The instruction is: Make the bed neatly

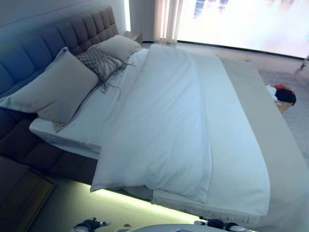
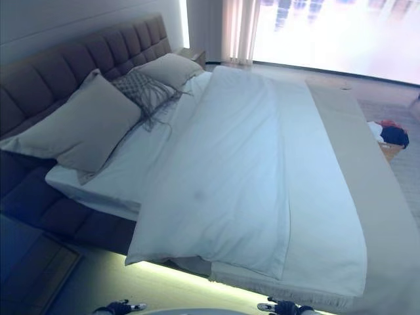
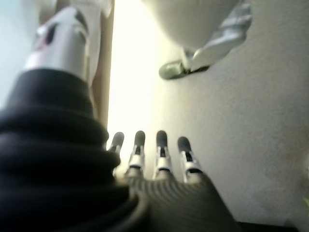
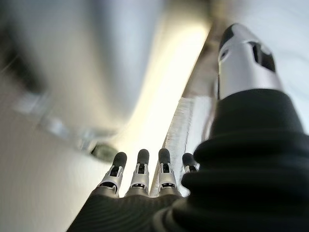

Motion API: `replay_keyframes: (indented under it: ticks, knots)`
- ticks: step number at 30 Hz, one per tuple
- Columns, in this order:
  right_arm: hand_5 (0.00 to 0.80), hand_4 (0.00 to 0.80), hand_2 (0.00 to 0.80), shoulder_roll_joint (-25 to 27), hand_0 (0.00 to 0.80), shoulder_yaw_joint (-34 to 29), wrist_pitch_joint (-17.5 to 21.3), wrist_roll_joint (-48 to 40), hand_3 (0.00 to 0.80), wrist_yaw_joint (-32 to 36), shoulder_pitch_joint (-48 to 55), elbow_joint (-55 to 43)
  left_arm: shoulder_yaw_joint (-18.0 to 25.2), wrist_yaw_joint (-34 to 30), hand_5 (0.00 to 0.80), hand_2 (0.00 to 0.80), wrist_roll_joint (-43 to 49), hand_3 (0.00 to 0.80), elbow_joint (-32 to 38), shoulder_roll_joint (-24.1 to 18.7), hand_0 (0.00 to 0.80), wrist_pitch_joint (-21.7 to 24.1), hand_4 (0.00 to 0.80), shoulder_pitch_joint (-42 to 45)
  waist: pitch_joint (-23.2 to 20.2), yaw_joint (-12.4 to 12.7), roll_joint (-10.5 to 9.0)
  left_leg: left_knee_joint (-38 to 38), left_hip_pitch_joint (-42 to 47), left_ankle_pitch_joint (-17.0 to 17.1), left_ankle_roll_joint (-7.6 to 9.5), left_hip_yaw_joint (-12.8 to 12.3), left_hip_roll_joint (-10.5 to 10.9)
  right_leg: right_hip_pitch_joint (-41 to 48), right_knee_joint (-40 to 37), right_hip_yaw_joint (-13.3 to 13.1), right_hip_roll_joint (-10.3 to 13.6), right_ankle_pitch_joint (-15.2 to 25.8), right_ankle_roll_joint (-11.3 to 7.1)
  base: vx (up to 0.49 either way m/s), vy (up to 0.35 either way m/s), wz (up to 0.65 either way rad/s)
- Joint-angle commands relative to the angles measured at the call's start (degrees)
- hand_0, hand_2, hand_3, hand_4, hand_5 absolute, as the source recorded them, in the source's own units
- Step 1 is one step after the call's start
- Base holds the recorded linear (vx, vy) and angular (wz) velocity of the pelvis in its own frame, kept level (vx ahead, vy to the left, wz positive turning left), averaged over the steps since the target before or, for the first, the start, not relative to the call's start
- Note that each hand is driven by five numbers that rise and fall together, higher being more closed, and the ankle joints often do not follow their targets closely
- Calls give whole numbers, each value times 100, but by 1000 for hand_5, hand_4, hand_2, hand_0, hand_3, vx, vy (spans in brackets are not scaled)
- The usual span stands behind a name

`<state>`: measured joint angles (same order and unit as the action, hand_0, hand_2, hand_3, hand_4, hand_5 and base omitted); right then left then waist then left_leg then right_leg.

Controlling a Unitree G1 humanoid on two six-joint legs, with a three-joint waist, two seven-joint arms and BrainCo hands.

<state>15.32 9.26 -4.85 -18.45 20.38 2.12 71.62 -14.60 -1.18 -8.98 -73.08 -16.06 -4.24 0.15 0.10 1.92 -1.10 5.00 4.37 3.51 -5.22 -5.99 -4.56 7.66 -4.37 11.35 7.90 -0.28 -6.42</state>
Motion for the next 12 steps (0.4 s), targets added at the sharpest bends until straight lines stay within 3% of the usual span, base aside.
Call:
replay_keyframes:
  ticks: [1,6,12]
  knots:
    - [0,0,0,-83,0,-311,-217,-379,0,-411,-275,569,174,27,0,0,-641,0,-441,279,0,-48,0,-340,209,-111,5,0,140,-380,203,-3,71,-364,-63,40,-26,428,12,58,-51,-7]
    - [0,0,0,-265,0,-103,-355,-186,0,-594,-260,585,27,-23,0,0,-436,0,-445,577,0,-21,0,-335,187,-205,47,0,234,-401,223,-106,40,-305,-63,-119,-101,384,85,52,-38,-22]
    - [0,0,0,-190,0,152,-496,-20,0,-609,-342,406,-103,-5,0,0,-520,0,-427,500,0,-208,0,-358,180,-247,29,0,263,-378,202,-162,-16,-285,-63,-182,-137,364,101,22,-33,-10]
